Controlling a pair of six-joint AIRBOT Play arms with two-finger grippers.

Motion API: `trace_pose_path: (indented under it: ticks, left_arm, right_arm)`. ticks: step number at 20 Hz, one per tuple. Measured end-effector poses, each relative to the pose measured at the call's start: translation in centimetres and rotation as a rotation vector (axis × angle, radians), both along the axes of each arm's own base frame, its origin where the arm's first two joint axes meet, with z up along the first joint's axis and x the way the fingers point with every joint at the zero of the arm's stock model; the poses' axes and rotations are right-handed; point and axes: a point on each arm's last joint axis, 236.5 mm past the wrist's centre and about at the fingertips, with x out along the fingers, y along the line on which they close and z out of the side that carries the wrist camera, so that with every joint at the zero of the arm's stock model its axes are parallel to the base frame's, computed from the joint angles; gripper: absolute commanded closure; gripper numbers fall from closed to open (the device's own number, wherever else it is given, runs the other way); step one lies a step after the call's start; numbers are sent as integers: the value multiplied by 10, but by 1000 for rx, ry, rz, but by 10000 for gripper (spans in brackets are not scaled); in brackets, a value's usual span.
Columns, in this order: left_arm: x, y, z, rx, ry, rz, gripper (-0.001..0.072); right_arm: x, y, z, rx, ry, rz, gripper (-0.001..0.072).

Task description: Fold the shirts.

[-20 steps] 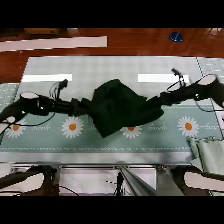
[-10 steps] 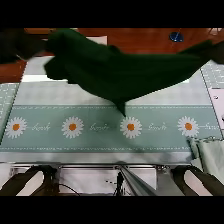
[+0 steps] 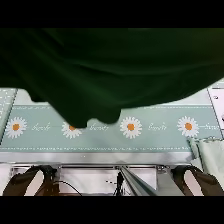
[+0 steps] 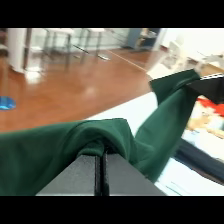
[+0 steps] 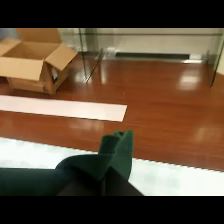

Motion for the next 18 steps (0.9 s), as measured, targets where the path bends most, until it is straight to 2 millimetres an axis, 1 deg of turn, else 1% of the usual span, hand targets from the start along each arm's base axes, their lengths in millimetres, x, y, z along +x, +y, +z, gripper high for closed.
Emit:
trace_pose_path:
  ticks: [1, 2, 4, 7, 9, 10, 12, 14, 16, 17, 18]
  left_arm:
    - [-9, 1, 3, 19, -13, 25, 687]
    - [-17, 3, 2, 54, -11, 61, 687]
    - [-29, 11, -9, 132, 27, 131, 688]
    - [-36, 28, -37, 223, 152, 223, 688]
    - [-36, 36, -61, 259, 264, 246, 688]
    - [-33, 40, -78, 280, 333, 252, 688]
    - [-23, 49, -114, 305, 475, 254, 688]
    - [-8, 56, -155, 310, 615, 245, 687]
    - [14, 62, -201, 299, 728, 233, 687]
    - [26, 65, -225, 291, 777, 233, 687]
    - [38, 68, -251, 279, 828, 231, 686]
  right_arm:
    - [-10, 0, 3, -12, 5, -13, 686]
    - [-18, -1, 4, -27, 16, -26, 686]
    - [-33, -9, -8, -63, 85, -68, 686]
    - [-50, -23, -49, -90, 288, -121, 687]
    - [-51, -30, -72, -79, 403, -141, 687]
    - [-49, -33, -85, -71, 462, -143, 687]
    - [-36, -40, -122, -42, 608, -141, 687]
    - [-20, -39, -173, -2, 788, -97, 687]
    - [-1, -37, -224, 29, 944, -56, 686]
    - [10, -35, -247, 39, 999, -37, 686]
    - [25, -33, -270, 44, 1046, -24, 687]
